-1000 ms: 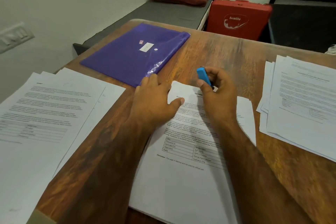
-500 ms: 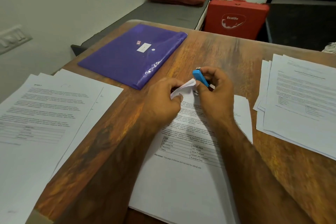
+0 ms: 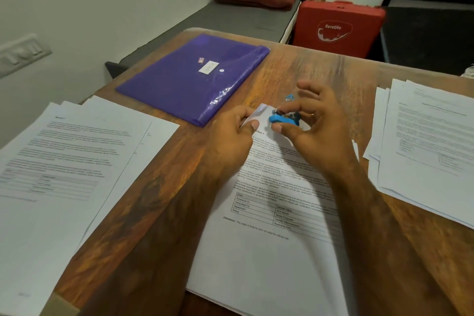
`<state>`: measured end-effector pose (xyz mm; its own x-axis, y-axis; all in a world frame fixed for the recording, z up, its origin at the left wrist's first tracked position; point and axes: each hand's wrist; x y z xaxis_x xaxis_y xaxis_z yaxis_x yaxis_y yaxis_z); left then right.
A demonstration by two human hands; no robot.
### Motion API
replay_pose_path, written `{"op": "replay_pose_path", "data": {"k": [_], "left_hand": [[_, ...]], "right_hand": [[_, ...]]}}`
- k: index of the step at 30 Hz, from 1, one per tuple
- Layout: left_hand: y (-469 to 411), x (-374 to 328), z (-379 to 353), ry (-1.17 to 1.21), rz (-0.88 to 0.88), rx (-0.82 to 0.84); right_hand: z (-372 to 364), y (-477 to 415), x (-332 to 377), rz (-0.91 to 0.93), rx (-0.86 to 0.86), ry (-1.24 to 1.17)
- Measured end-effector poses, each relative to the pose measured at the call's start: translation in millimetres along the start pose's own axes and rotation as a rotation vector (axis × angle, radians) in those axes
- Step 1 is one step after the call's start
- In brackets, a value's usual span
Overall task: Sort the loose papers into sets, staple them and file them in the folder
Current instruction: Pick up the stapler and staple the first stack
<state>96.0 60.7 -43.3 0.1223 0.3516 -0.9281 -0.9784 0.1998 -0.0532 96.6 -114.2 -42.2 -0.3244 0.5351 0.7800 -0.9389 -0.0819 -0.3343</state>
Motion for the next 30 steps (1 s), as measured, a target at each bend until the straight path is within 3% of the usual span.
{"op": "replay_pose_path", "data": {"k": [10, 15, 21, 30], "left_hand": [[2, 1, -3, -0.021, -0.142, 0.011], [2, 0, -2, -0.031, -0.150, 0.007], [2, 0, -3, -0.037, -0.146, 0.019], [3, -2, -4, -0.085, -0.134, 0.008]], "right_hand": [[22, 1, 13, 0.056, 0.122, 0.212], [25, -2, 27, 0.116, 0.184, 0.337], [18, -2, 33, 0.118, 0.209, 0.311], [25, -17, 49, 0.128, 0.347, 0.529]]}}
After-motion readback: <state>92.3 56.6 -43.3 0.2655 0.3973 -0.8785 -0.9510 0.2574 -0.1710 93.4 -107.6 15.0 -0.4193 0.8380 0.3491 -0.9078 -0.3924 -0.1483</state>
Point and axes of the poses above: each hand's wrist, its own y-axis away from the middle knuckle, its own z-axis out of the back of the hand, x = y × z, and after that the axes turned 10 degrees about x, right-handed
